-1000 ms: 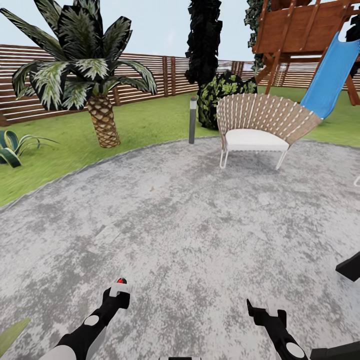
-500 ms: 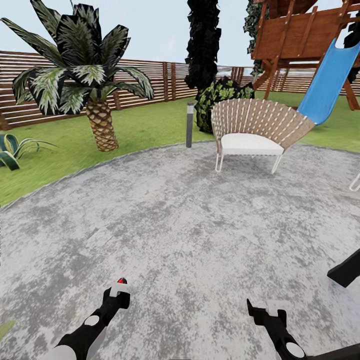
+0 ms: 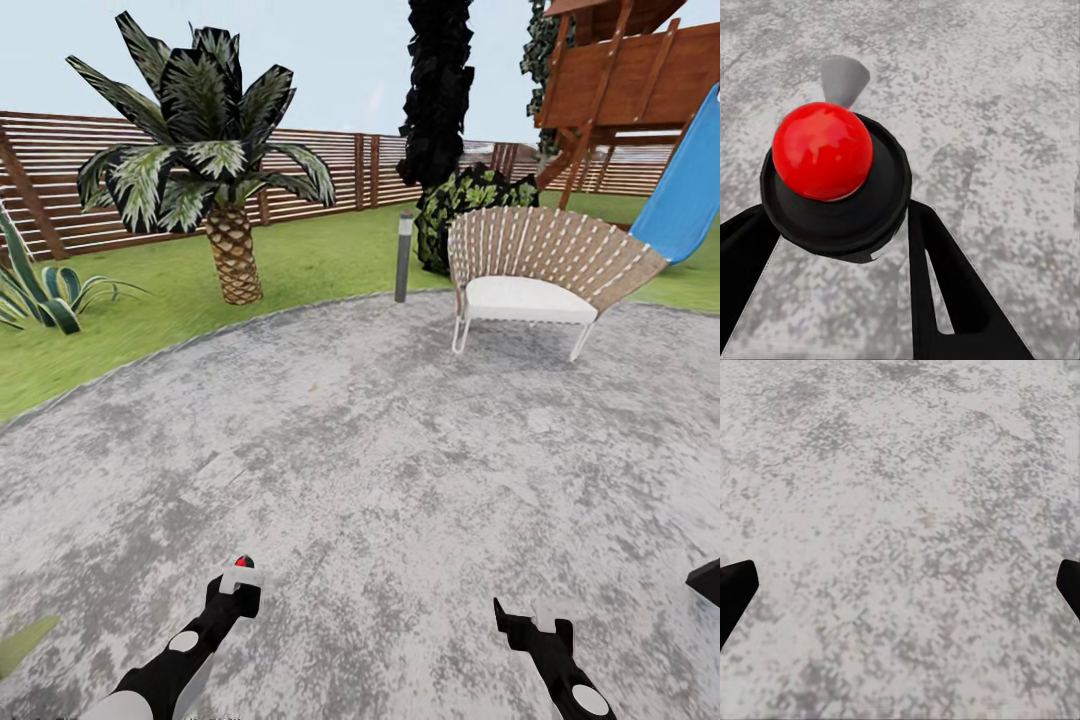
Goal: Pick up the pesticide atomizer in the garden and spray insectifuge to fully cover both potted plants in the garden.
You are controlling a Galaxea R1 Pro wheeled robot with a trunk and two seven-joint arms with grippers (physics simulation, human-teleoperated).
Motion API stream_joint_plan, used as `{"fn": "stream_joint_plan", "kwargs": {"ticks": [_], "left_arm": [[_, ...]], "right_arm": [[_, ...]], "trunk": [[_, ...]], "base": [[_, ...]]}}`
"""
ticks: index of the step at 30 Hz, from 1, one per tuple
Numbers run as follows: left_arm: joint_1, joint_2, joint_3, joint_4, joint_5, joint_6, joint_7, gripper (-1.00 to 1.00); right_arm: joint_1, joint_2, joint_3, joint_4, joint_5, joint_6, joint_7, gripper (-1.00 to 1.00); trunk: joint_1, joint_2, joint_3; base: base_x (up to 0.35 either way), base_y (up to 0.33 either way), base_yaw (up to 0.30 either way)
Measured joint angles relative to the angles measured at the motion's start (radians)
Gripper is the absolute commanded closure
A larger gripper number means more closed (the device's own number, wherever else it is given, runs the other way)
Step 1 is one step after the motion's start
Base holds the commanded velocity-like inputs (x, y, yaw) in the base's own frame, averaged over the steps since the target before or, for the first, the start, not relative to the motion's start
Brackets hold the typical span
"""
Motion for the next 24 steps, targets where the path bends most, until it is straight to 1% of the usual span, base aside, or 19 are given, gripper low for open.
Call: {"fn": "stream_joint_plan", "kwargs": {"ticks": [2,16,24], "left_arm": [[0.000,0.000,0.000,0.000,0.000,0.000,0.000,1.00],[-0.001,0.000,0.001,0.000,0.000,0.001,0.000,1.00],[0.000,0.000,0.001,0.000,0.001,0.001,0.000,1.00]], "right_arm": [[0.000,0.000,0.000,0.000,0.000,0.000,0.000,-1.00],[0.000,0.000,0.000,0.000,0.000,0.000,0.000,-1.00],[0.000,0.000,0.000,0.000,0.000,0.000,0.000,-1.00]], "trunk": [[0.000,0.000,0.002],[-0.054,0.098,0.063],[-0.054,0.098,0.073]], "base": [[0.000,0.000,0.188],[0.000,0.000,0.188],[0.000,0.000,0.188]]}}
